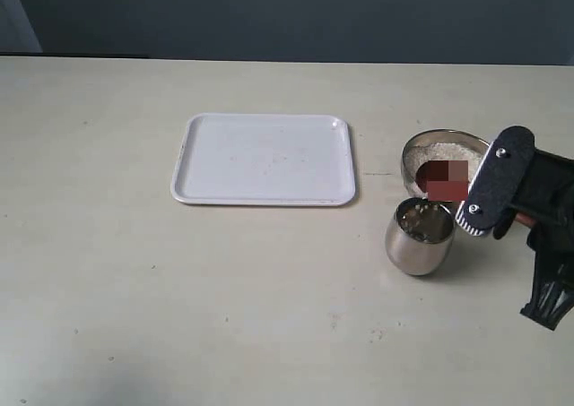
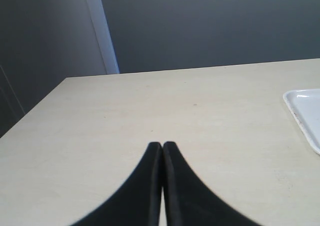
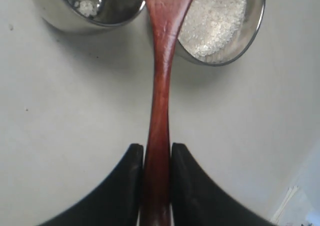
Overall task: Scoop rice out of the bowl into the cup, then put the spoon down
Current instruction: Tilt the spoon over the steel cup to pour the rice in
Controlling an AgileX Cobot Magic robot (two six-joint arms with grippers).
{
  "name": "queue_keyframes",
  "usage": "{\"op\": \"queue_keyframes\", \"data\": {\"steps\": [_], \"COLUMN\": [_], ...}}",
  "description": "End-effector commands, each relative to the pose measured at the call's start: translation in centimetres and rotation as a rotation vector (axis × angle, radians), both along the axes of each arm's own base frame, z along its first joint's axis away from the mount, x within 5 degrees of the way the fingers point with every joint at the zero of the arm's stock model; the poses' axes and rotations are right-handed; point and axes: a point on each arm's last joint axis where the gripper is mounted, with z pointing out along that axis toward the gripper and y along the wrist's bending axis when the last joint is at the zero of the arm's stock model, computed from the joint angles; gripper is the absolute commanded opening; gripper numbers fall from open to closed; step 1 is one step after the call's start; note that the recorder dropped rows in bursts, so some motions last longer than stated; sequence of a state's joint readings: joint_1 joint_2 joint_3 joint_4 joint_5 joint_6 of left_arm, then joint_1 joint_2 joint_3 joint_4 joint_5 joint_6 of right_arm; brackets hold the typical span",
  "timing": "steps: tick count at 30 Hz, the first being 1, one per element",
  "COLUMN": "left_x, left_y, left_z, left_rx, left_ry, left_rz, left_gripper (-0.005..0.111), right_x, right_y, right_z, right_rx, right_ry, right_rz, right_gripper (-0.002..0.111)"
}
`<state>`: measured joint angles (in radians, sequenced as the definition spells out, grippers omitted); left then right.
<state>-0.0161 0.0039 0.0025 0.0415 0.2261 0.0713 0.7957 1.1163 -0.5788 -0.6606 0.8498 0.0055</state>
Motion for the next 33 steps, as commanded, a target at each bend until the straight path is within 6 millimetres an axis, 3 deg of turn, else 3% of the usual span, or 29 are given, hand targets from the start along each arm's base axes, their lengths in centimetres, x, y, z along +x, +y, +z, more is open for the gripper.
{"op": "queue_keyframes", "data": {"steps": [1,17,24,33], "left_x": [0.0,0.0,0.0,0.0], "left_y": [0.0,0.0,0.0,0.0], "left_z": [0.2,0.2,0.2,0.2], "left_rx": [-0.004,-0.004,-0.004,-0.004], "left_ry": [-0.017,-0.017,-0.017,-0.017], "left_rz": [-0.005,-0.005,-0.005,-0.005], "left_gripper": [0.000,0.000,0.000,0.000], "right_x": [-0.1,-0.2,-1.1,-1.3], "right_y": [-0.3,-0.5,0.2,-0.1], "right_z": [0.0,0.0,-0.6,-0.9], "right_rx": [-0.018,-0.050,-0.134,-0.137], "right_ry": [-0.008,0.005,-0.020,-0.015], "right_rz": [-0.013,-0.022,0.103,0.076], "right_gripper": [-0.001,-0.001,-0.001,-0.001]}}
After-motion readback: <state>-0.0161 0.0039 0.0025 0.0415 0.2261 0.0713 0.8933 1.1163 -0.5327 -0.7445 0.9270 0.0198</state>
